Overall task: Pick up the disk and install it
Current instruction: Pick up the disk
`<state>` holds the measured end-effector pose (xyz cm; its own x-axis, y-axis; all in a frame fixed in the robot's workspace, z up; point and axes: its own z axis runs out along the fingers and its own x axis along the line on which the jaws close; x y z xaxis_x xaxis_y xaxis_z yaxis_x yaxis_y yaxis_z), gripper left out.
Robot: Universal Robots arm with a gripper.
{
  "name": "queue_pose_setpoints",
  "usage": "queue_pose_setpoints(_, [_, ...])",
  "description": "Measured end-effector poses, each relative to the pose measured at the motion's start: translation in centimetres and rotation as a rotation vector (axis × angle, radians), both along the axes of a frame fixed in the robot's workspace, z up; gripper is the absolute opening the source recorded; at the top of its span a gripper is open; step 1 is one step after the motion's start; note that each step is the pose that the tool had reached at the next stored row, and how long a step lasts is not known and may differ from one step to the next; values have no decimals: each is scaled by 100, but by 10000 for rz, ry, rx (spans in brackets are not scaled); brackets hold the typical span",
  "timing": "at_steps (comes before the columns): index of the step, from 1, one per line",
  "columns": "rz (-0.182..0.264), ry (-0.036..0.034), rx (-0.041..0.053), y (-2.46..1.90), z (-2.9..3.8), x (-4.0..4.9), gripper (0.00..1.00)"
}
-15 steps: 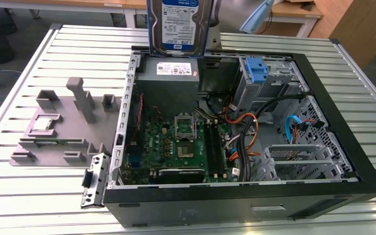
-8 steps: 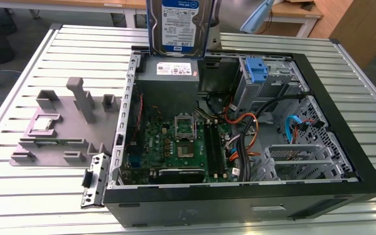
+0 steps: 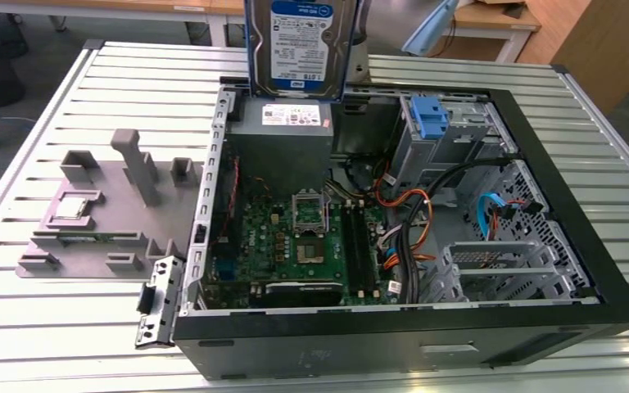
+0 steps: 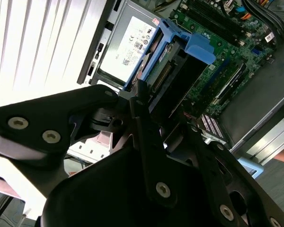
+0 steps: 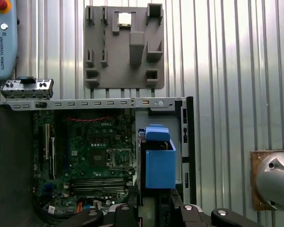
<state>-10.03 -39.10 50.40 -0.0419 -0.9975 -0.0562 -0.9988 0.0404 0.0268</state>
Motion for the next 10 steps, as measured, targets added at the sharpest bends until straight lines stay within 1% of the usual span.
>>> queue_pose_setpoints(4, [1,0,1,-22,-3,0,35])
queue_pose_setpoints(10, [0,1,-1,-24,-3,0,35])
